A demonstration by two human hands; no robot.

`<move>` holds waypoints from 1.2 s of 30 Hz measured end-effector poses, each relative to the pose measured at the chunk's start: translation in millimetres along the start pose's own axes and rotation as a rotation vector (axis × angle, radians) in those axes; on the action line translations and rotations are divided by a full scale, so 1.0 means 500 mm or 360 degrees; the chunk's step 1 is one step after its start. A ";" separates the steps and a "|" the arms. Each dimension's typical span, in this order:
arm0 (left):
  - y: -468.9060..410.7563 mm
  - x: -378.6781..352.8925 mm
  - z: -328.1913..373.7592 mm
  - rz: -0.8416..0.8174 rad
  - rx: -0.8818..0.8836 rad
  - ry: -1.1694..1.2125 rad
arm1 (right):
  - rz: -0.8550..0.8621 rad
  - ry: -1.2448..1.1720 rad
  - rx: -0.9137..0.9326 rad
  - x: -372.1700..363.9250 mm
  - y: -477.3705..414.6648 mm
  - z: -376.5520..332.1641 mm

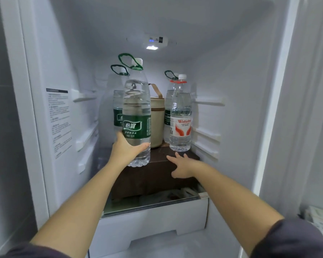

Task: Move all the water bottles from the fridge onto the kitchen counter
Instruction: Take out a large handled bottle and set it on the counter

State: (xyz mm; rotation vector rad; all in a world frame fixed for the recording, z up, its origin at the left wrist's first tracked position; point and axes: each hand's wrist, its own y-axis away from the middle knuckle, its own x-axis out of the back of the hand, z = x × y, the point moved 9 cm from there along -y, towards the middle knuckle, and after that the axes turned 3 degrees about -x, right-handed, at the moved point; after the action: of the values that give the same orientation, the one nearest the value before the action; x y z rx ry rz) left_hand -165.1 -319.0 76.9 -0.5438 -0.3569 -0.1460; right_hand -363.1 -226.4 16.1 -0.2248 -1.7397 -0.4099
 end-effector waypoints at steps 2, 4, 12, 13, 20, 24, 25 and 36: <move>0.001 -0.001 -0.003 0.0013 -0.0035 0.0044 | 0.0147 -0.0153 0.0004 0.071 -0.002 -0.018; 0.000 -0.005 -0.007 0.0031 -0.0064 0.0089 | 0.0442 -0.0530 0.0090 0.172 0.004 -0.055; 0.002 -0.010 -0.006 0.0031 -0.0196 0.0267 | 0.0651 -0.1632 0.0620 0.442 0.044 -0.265; 0.005 -0.007 0.001 0.0055 -0.0250 0.0243 | 0.0637 -0.1627 0.0643 0.452 0.039 -0.284; 0.011 -0.006 0.006 0.0022 -0.0326 0.0359 | 0.0737 -0.1616 0.0663 0.455 0.036 -0.291; 0.022 -0.023 -0.003 -0.0111 -0.0328 0.0491 | 0.0751 -0.1625 0.0765 0.454 0.094 -0.263; 0.025 -0.026 -0.001 -0.0145 -0.0336 0.0507 | 0.0744 -0.1652 0.0793 0.451 0.108 -0.254; 0.050 -0.044 0.050 -0.0358 -0.0423 0.0322 | 0.0960 -0.2100 0.0573 0.412 0.215 -0.085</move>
State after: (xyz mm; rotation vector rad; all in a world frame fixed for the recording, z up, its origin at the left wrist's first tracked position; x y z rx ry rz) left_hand -187.3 -283.6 76.6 -0.7435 -0.2008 -0.4672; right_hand -327.9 -159.6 240.2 -0.8582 -2.8050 0.6702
